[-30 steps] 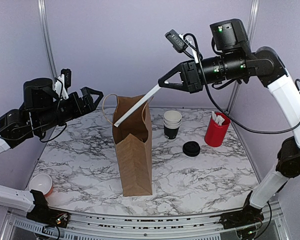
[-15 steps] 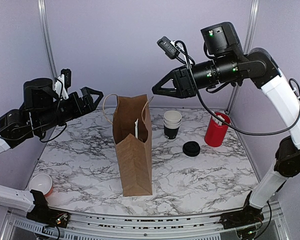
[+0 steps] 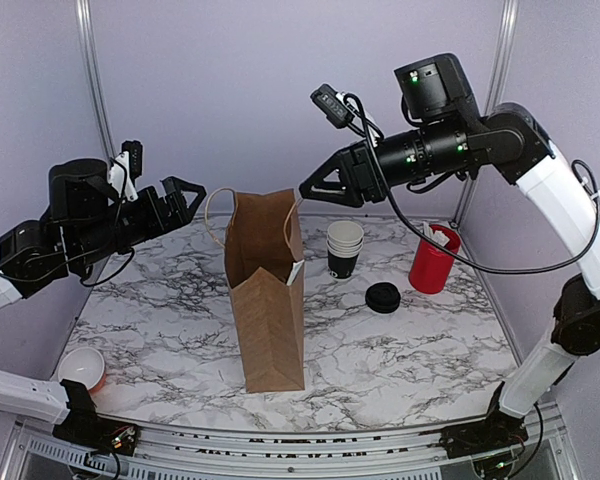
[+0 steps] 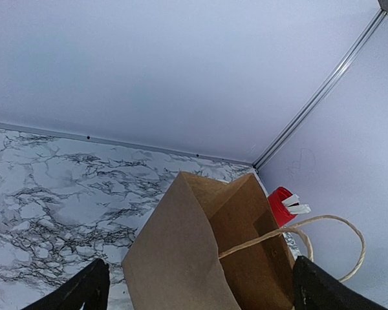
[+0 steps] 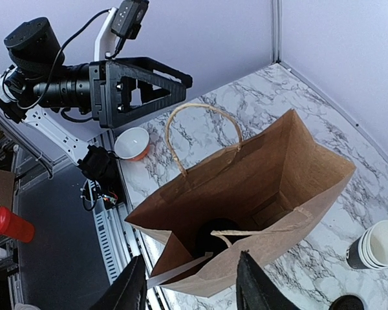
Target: Pack the takeout coffee
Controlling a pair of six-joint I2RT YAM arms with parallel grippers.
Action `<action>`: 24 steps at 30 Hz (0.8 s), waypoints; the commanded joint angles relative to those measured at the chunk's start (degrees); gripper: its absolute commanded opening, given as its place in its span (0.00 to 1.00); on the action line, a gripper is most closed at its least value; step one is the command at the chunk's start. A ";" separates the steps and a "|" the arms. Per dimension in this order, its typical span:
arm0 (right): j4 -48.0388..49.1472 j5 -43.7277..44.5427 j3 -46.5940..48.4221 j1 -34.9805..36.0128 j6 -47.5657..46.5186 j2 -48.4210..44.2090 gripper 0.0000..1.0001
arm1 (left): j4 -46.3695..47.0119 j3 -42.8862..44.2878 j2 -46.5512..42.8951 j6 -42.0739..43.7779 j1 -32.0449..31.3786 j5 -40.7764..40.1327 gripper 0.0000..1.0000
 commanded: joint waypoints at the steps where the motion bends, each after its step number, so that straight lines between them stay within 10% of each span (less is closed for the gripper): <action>1: 1.45 1.52 -1.93 0.43 -0.87 -3.28 0.49 | 1.35 -0.74 -1.37 -0.34 0.57 -1.56 0.99; 12: 9.58 5.05 -18.92 0.43 -0.76 -14.87 0.61 | 1.44 -1.71 -2.38 -1.51 1.28 -3.80 0.99; 24: 18.70 12.25 -36.09 0.32 0.33 -21.44 0.96 | 1.37 -3.46 -3.48 -2.67 2.15 -5.33 0.99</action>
